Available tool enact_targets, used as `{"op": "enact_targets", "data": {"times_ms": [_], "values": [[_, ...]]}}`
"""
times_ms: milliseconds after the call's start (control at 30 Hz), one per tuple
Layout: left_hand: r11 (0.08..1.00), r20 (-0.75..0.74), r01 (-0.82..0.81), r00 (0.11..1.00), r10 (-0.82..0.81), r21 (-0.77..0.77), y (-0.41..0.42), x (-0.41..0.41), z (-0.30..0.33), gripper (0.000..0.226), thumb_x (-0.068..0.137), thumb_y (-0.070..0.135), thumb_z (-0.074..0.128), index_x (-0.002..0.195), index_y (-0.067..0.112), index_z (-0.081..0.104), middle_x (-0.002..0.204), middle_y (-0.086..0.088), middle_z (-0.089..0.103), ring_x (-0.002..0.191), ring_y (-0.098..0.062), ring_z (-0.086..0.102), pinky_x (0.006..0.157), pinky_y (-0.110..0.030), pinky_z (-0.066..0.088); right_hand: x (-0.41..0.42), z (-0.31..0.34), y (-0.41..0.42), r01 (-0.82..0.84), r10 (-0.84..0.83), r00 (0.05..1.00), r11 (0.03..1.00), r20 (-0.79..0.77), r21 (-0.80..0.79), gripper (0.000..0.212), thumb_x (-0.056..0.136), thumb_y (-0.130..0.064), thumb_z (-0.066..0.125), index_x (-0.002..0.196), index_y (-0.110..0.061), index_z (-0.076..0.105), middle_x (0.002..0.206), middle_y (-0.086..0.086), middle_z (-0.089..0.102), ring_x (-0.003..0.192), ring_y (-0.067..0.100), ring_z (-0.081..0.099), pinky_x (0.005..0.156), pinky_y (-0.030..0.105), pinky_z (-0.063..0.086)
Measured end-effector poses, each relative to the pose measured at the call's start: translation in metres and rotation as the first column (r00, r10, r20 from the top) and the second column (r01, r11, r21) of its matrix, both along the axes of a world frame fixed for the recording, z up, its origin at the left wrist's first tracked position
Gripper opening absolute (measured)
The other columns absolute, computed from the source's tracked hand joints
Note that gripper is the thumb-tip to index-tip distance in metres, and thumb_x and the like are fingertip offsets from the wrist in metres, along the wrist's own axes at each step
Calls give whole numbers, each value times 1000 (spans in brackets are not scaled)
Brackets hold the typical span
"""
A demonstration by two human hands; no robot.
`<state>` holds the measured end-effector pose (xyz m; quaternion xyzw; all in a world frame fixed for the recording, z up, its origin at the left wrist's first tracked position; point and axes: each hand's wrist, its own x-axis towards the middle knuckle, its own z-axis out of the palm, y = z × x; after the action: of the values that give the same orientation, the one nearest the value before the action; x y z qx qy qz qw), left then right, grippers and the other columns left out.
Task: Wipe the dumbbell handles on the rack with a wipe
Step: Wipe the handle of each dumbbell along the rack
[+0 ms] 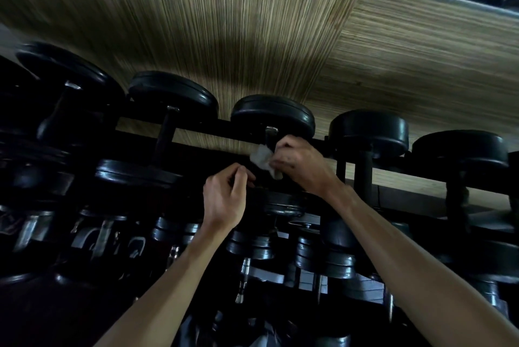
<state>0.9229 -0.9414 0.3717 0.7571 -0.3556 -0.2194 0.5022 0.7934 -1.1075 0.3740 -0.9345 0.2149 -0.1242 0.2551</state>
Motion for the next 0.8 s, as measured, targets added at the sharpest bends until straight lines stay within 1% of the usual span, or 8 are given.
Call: {"op": "enact_targets", "data": {"times_ms": [133, 233, 300, 467, 567, 667, 733, 800], "values": [[1000, -1, 7, 1000, -7, 10, 1, 0, 1, 34, 95, 25, 42, 75, 20, 69, 66, 9, 68, 48, -9, 56, 44, -20, 36, 14, -6, -4, 148, -148, 985, 989, 83, 14, 10, 92, -24, 69, 91, -15, 74, 105, -3, 61, 97, 16, 60, 78, 34, 51], [1000, 3, 9, 1000, -9, 4, 0, 1, 1, 34, 96, 24, 43, 74, 20, 69, 65, 7, 68, 48, -17, 58, 44, -38, 43, 1, -7, 5, -3, 2, 999, 999, 35, 32, 14, 92, -29, 68, 91, -15, 72, 101, -3, 64, 93, 17, 61, 80, 33, 50], [1000, 0, -1, 1000, 1, 3, 0, 0, 0, 35, 96, 24, 42, 74, 19, 69, 64, 6, 68, 49, -20, 59, 46, -41, 44, -5, -6, 5, -39, 37, 999, 993, 21, 109, 9, 89, -22, 74, 88, -13, 72, 94, -2, 65, 86, 12, 61, 75, 31, 50], [1000, -11, 0, 1000, 0, -5, -1, -1, 1, 36, 94, 26, 41, 73, 18, 68, 62, 4, 67, 48, -23, 58, 44, -42, 43, 18, -5, -2, 191, -221, 964, 963, 147, 193, 5, 91, -15, 71, 88, -11, 71, 89, -4, 63, 81, 3, 58, 70, 15, 43], [1000, -12, 7, 1000, -7, -2, 0, 1, 0, 36, 95, 26, 41, 73, 19, 68, 61, 4, 67, 46, -21, 55, 42, -38, 41, 15, -9, 3, 178, -216, 968, 950, 128, 256, 6, 90, -15, 72, 86, -11, 70, 85, -8, 60, 79, 1, 57, 70, 11, 39], [1000, -33, 5, 999, -4, 5, 0, 0, -1, 35, 95, 24, 41, 72, 20, 67, 59, 0, 65, 44, -20, 52, 39, -33, 36, -2, -12, 11, 29, -59, 996, 921, 66, 389, 6, 88, -15, 76, 86, -12, 71, 85, -8, 62, 75, 4, 59, 67, 21, 46], [1000, -33, -8, 999, 7, 0, -1, -1, -1, 34, 94, 22, 41, 72, 19, 67, 59, 2, 66, 41, -15, 49, 40, -24, 31, -1, -11, 9, 55, -93, 994, 899, 65, 434, 6, 87, -14, 76, 87, -10, 72, 86, -4, 65, 76, 7, 62, 67, 22, 49], [1000, -30, -13, 999, 12, -6, -2, 0, -1, 34, 94, 22, 41, 73, 18, 68, 62, 5, 67, 43, -14, 51, 41, -24, 33, 11, -9, 3, 141, -196, 974, 917, 113, 374, 6, 89, -15, 75, 87, -10, 72, 87, -1, 67, 78, 6, 62, 69, 16, 46]]}}
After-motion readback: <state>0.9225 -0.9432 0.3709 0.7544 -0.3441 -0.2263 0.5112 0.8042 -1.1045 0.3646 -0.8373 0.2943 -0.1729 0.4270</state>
